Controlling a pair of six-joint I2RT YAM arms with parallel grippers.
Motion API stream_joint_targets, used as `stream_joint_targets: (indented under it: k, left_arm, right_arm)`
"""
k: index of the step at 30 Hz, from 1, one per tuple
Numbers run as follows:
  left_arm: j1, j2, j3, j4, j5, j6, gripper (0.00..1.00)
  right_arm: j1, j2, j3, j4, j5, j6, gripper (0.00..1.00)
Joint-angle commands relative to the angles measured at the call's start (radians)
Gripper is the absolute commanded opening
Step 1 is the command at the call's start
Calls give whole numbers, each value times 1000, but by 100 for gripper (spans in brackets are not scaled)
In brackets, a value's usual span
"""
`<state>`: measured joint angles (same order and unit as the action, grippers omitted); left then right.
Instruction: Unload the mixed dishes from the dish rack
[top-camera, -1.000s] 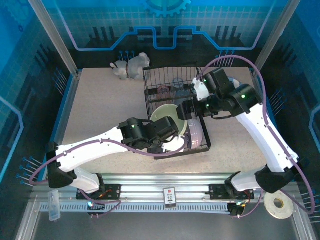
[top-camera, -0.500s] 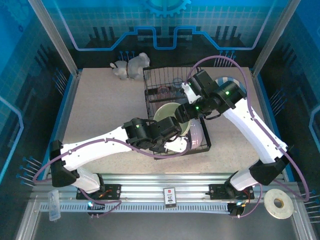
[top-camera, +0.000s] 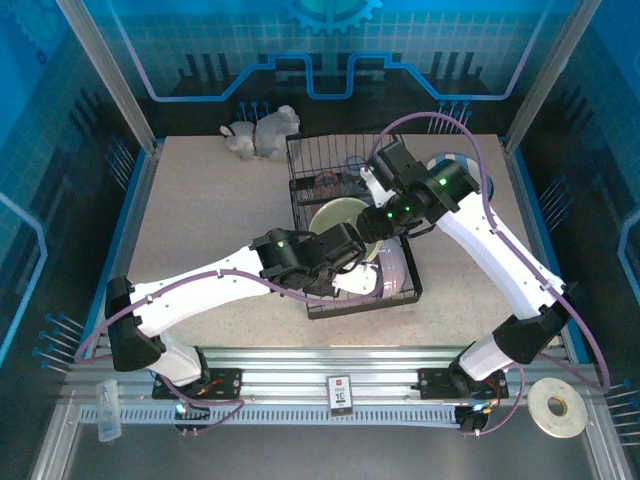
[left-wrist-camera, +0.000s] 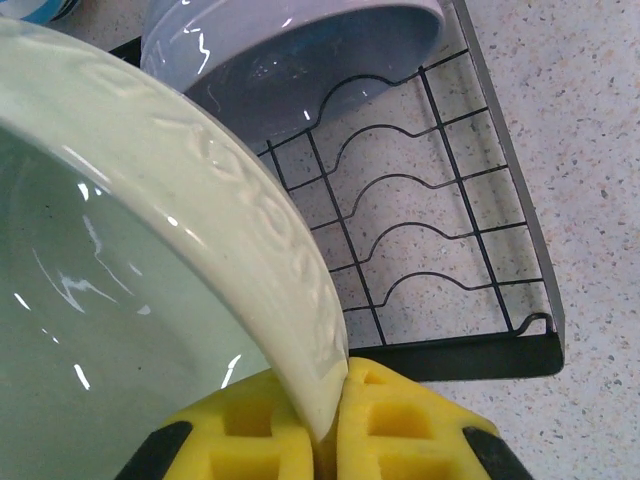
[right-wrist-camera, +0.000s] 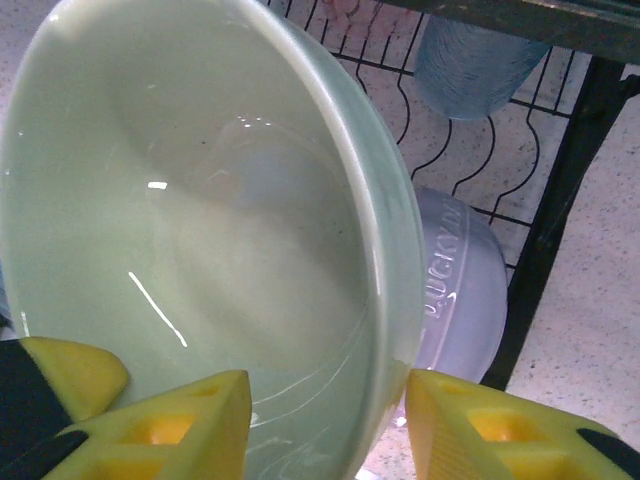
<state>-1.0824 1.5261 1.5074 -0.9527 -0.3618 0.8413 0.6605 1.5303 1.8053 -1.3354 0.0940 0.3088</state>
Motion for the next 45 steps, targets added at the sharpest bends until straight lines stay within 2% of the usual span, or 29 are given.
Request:
stream_joint_targets:
  k: [1, 6, 15, 20, 27, 32, 39, 45]
  left_arm:
    - [4, -6, 63, 88, -36, 24, 0]
    - [3, -3, 61, 84, -48, 18, 0]
    - [1, 7, 88, 83, -69, -4, 0]
    - [-6, 16, 93, 84, -86, -12, 0]
    - [-15, 33, 100, 91, -127, -22, 0]
    - [-19, 40, 105, 88, -137, -49, 0]
    - [-20, 48, 103, 88, -147, -66, 0]
    - [-20, 52, 102, 107, -147, -68, 0]
  right_arm:
    - [10, 10, -9, -25, 12, -4, 42]
    - [8, 14, -8, -31, 15, 2, 32]
    - [-21, 10, -58, -13, -9, 28, 26]
    - [-19, 17, -55, -25, 32, 34, 26]
    - [-19, 27, -72, -25, 73, 41, 31]
    - [-19, 36, -88, -25, 84, 45, 30]
    - [-21, 45, -87, -24, 92, 46, 19]
    - [-23, 44, -78, -4, 74, 41, 1]
